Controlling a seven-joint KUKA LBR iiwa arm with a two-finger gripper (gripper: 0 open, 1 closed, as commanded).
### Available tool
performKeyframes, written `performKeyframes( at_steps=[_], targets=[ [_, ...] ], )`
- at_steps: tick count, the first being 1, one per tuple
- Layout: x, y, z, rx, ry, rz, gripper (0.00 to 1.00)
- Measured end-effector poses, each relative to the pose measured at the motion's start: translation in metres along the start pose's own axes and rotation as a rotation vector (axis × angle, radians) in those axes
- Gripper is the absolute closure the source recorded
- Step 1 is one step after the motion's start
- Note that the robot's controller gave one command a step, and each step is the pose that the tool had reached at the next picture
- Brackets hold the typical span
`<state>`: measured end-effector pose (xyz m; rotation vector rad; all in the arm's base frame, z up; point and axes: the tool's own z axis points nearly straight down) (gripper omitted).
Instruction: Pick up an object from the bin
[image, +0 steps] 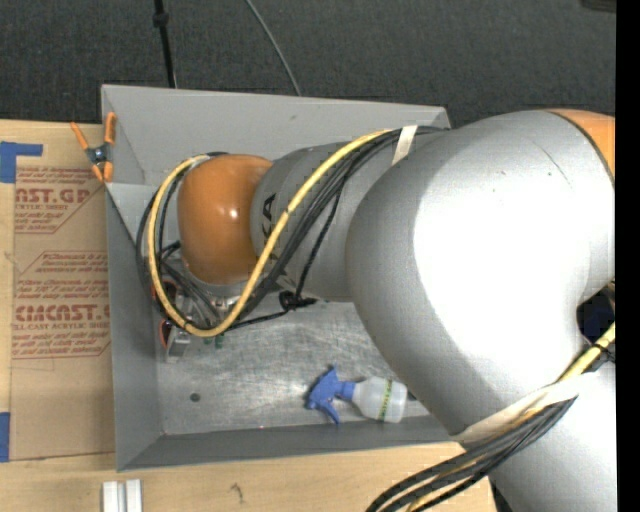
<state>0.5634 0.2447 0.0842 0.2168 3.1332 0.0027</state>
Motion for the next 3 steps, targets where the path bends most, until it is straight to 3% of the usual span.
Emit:
performKeyframes(
  at_steps=[2, 3],
  targets=[
    [0.001, -0.001, -0.006, 0.003, 0.005, 0.000, 1.00],
    [0.003, -0.001, -0.027, 0.006, 0.009, 0.000, 1.00]
  ],
)
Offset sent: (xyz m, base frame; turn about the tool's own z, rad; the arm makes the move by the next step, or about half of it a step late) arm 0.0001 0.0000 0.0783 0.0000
